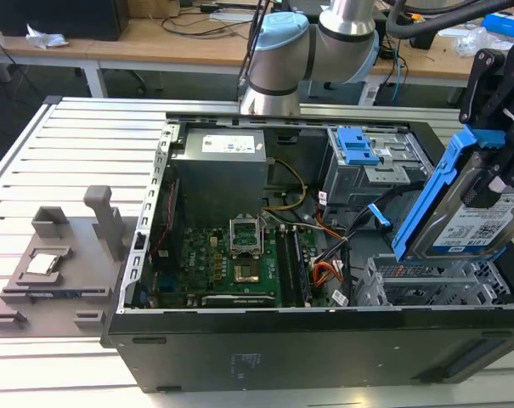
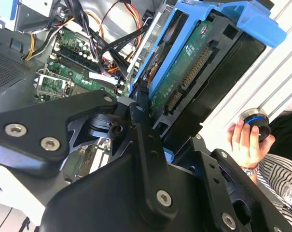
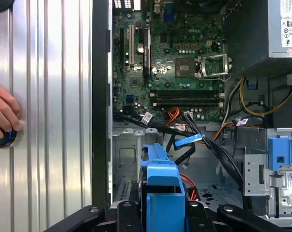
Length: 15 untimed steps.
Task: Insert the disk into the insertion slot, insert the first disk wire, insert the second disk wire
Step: 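Insert the disk into the insertion slot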
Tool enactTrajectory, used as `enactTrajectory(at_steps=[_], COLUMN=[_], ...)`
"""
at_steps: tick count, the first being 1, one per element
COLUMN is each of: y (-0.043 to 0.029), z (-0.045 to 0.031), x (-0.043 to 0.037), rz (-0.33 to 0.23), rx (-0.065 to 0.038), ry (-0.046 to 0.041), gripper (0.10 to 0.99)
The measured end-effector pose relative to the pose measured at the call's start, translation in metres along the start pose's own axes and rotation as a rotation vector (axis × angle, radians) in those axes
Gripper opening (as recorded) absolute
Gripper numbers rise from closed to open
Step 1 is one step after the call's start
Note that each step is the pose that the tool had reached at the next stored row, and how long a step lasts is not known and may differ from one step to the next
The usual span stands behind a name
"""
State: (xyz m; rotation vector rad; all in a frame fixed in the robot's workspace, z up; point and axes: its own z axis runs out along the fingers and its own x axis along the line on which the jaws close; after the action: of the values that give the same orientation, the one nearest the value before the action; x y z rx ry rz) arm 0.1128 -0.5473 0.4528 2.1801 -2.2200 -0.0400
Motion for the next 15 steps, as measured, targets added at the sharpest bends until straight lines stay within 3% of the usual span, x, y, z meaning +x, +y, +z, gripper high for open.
enactTrajectory(at_steps=[6,10,15], y=[0.0003,0.0089,0.0088], z=[0.0083,0.0141,0.0198], x=[0.0,0.0006,0.0021], rz=[0.0,0.0,0.004], rx=[0.0,0.0,0.0], ry=[0.0,-0.0001,-0.0002], gripper=[0.361,0.361,0.361])
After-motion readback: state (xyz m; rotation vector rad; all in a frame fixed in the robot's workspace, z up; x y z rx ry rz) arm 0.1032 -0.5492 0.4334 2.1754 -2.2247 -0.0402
